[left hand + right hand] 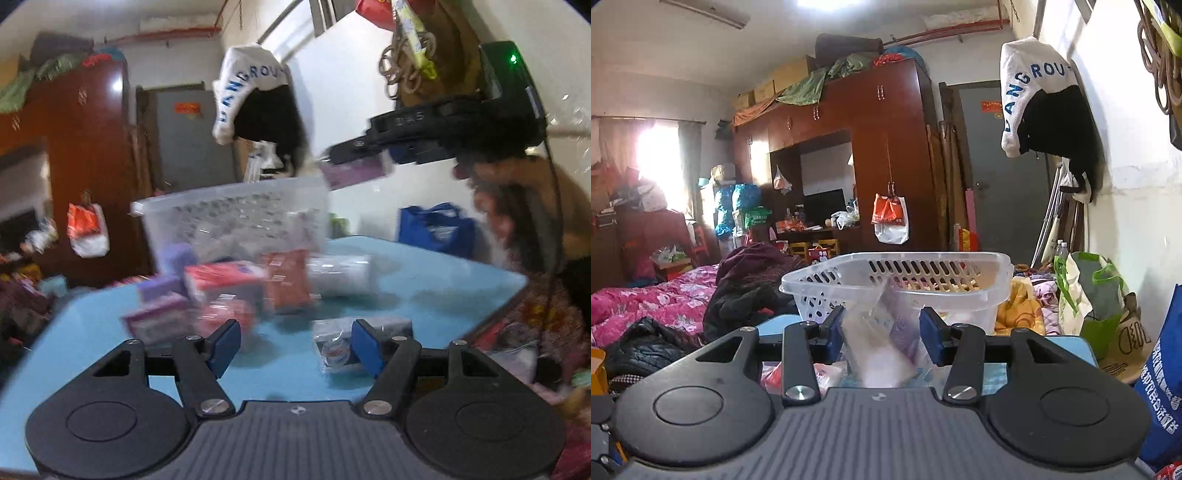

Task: Organize objects
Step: 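Carry both boxes over the white basket and open both tools to drop them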

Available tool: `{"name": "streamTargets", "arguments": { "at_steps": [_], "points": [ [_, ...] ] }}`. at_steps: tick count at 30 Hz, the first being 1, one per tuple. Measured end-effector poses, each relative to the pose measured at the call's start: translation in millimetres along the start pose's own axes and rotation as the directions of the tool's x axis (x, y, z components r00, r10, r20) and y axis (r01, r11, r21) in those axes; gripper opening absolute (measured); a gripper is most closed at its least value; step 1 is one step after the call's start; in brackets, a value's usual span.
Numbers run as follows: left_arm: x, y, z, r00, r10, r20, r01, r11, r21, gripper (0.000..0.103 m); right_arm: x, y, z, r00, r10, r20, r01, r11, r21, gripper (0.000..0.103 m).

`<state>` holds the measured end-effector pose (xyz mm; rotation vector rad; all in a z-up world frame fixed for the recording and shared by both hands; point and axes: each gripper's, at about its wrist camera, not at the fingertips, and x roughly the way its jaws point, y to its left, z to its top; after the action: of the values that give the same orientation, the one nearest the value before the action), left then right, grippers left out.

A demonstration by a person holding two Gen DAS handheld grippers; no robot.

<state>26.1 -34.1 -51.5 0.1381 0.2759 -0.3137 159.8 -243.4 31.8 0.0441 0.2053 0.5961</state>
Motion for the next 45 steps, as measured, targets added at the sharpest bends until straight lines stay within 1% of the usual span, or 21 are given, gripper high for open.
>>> {"name": "streamTargets", "arguments": {
  "at_steps": [1,3,5,8,12,14,15,17,18,21,23,25,28,30,32,34,37,39,42,45],
  "points": [
    [1.3,-6.0,-2.8,1.000,-0.010,-0.005,0.010,1.000,0.005,0.072,-0.8,-0.3,-1.0,1.000,0.005,-0.004,-0.005,1.000,0.003,0.049],
    [10.4,-17.5,-5.4,1.000,0.000,-0.025,0.000,1.000,0.024,0.076,1.7,1.0,-4.4,1.000,0.002,-0.019,-0.002,1.000,-0.001,0.048],
    [20.7,-24.2,-7.4,0.998,-0.018,-0.052,0.019,1.000,0.016,0.076,7.5,1.2,-8.8,0.999,-0.018,-0.051,0.017,1.000,-0.020,0.047],
    [32.7,-31.9,-6.3,0.998,-0.028,-0.055,0.029,0.999,0.023,0.076,17.9,-5.0,-16.8,0.995,-0.022,-0.101,0.020,1.000,-0.019,0.047],
    [43.6,-35.4,-2.3,0.997,-0.054,-0.063,0.055,0.998,0.021,0.076,16.7,-8.8,-23.1,0.994,-0.020,-0.111,0.020,1.000,-0.001,0.046],
    [48.3,-35.9,-1.7,0.996,-0.057,-0.061,0.059,0.998,0.025,0.072,14.3,-8.6,-24.7,0.994,-0.018,-0.107,0.018,1.000,0.001,0.046],
    [49.9,-35.6,-1.4,0.996,-0.062,-0.061,0.063,0.998,0.023,0.065,13.2,-8.0,-24.3,0.994,-0.015,-0.106,0.015,1.000,0.001,0.046],
    [50.8,-34.6,-1.1,0.997,-0.057,-0.059,0.058,0.998,0.016,0.064,11.3,-6.3,-23.9,0.995,-0.010,-0.104,0.010,1.000,-0.002,0.046],
    [50.6,-34.8,-1.9,0.997,-0.049,-0.052,0.050,0.999,0.020,0.064,10.7,-6.1,-24.0,0.995,-0.008,-0.103,0.008,1.000,-0.004,0.046],
    [40.7,-34.3,-4.1,1.000,-0.029,0.002,0.029,0.999,0.028,0.063,9.0,-4.9,-24.0,0.995,-0.007,-0.099,0.006,1.000,-0.007,0.046],
    [30.0,-32.5,-0.5,0.999,-0.019,0.046,0.018,0.999,0.029,0.063,8.0,-4.7,-22.8,0.996,-0.006,-0.095,0.006,1.000,-0.005,0.046],
    [23.6,-29.0,6.1,0.997,-0.005,0.073,0.003,0.999,0.034,0.063,5.9,-4.3,-20.0,0.996,-0.005,-0.084,0.004,1.000,-0.004,0.046],
    [15.4,-15.7,22.7,0.992,0.034,0.118,-0.037,0.999,0.019,0.063,6.1,-3.0,-10.5,0.997,-0.006,-0.071,0.005,1.000,-0.014,0.046],
    [16.4,-2.8,41.5,0.988,0.067,0.139,-0.070,0.998,0.011,0.063,10.7,-2.3,4.1,0.998,-0.004,-0.062,0.003,1.000,-0.017,0.046],
    [22.5,15.8,70.1,0.982,0.102,0.161,-0.101,0.995,-0.015,0.063,18.3,-1.7,21.0,0.999,-0.010,-0.046,0.009,1.000,-0.020,0.046],
    [37.9,36.5,103.2,0.978,0.132,0.162,-0.127,0.991,-0.041,0.063,28.7,0.1,38.2,0.999,-0.034,-0.037,0.033,0.999,-0.033,0.046],
    [67.7,60.7,146.7,0.973,0.186,0.138,-0.179,0.982,-0.059,0.063,52.8,-1.3,64.8,0.997,-0.058,-0.041,0.056,0.997,-0.043,0.046],
    [91.1,76.4,166.0,0.978,0.191,0.089,-0.184,0.980,-0.074,0.063,71.3,-4.0,76.3,0.995,-0.088,-0.051,0.085,0.994,-0.061,0.046],
    [119.5,91.0,178.1,0.975,0.221,0.025,-0.218,0.973,-0.078,0.063,97.2,-11.1,78.0,0.990,-0.087,-0.114,0.082,0.995,-0.047,0.046],
    [133.7,100.0,178.4,0.972,0.233,-0.004,-0.233,0.969,-0.085,0.063,112.2,-9.7,71.2,0.982,-0.119,-0.147,0.107,0.991,-0.083,0.046]
  ]
}}
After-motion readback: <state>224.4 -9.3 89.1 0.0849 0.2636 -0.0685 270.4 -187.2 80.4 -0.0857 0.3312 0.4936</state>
